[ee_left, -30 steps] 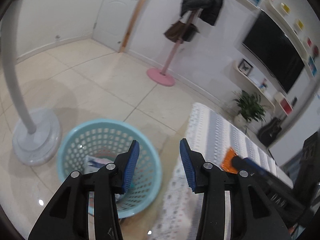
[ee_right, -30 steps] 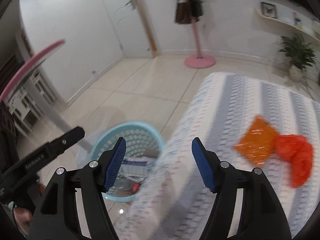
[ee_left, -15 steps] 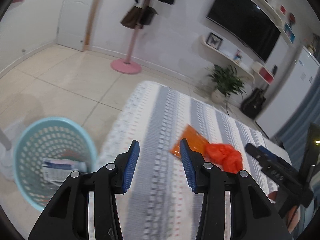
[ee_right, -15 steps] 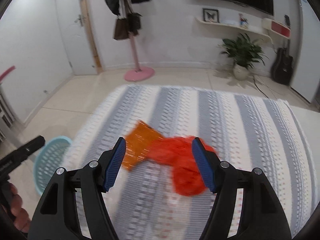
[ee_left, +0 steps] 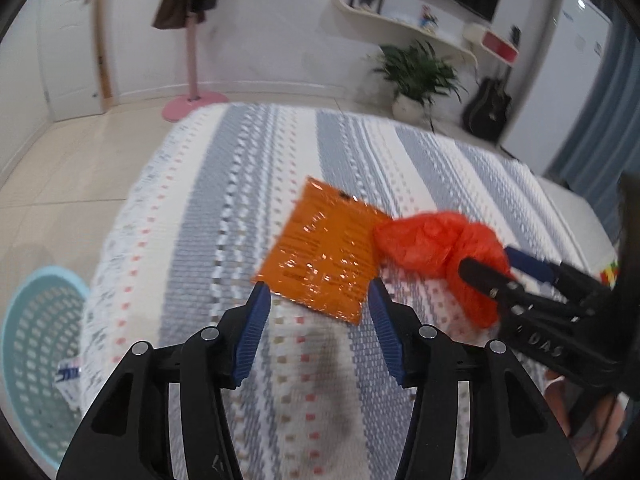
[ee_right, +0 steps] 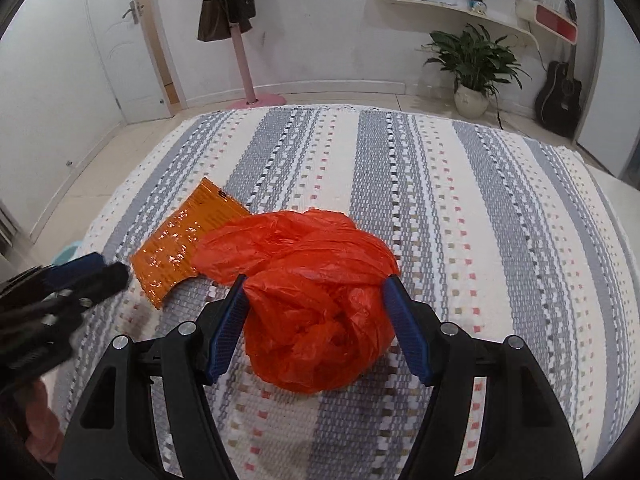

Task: Collect trash
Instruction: 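Grasp the orange packet with left tool while right tool grasps red plastic bag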

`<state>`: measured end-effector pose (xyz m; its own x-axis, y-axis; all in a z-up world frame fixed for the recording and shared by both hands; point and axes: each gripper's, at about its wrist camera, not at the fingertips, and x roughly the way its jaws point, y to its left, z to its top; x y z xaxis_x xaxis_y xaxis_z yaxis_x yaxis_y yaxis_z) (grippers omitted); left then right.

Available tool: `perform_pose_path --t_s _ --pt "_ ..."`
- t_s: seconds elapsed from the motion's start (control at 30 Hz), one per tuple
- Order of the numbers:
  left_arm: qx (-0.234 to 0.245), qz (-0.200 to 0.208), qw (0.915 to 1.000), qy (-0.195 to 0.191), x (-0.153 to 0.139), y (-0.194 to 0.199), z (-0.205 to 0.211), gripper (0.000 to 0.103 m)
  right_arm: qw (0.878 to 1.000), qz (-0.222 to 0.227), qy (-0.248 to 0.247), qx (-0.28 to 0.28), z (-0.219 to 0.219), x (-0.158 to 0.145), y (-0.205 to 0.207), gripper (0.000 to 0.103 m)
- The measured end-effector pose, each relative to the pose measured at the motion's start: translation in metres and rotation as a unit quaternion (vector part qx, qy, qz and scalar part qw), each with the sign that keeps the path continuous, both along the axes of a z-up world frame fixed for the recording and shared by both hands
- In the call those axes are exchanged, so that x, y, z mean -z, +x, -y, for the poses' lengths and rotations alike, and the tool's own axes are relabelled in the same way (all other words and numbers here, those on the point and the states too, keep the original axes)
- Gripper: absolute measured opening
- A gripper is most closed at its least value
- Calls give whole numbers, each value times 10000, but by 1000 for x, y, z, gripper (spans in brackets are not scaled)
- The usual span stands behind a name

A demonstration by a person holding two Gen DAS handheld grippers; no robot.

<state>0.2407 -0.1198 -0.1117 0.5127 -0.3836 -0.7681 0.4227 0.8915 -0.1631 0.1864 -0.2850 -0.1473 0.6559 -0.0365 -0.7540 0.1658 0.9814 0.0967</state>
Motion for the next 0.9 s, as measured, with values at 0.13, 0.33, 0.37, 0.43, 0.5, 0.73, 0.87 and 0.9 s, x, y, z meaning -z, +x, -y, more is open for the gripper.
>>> perform_pose_path --t_s 0.13,0.33,0.37,0.43,0.5,0.73,0.87,0.9 --pt "133 87 9997 201 7 6 12 59 10000 25 21 22 9 4 -3 52" --pt "369 212 9981 438 12 8 33 69 9997 182 162 -13 14 5 -8 44" --pt "414 181 9979 469 14 8 35 69 9997 190 164 -27 14 4 -8 44" --pt "366 176 9966 714 20 11 39 69 9995 205 225 -35 15 5 -9 44" --pt "361 148 9958 829 24 13 42 69 9993 217 288 -47 17 5 -10 44" --pt "403 227 9929 1098 22 14 52 35 9994 246 225 -76 15 5 -11 42" --pt "388 242 9933 1058 19 12 48 30 9989 312 357 -58 19 4 -14 37" --pt "372 243 9940 1002 18 12 47 28 9988 334 366 -50 19 4 -14 35"
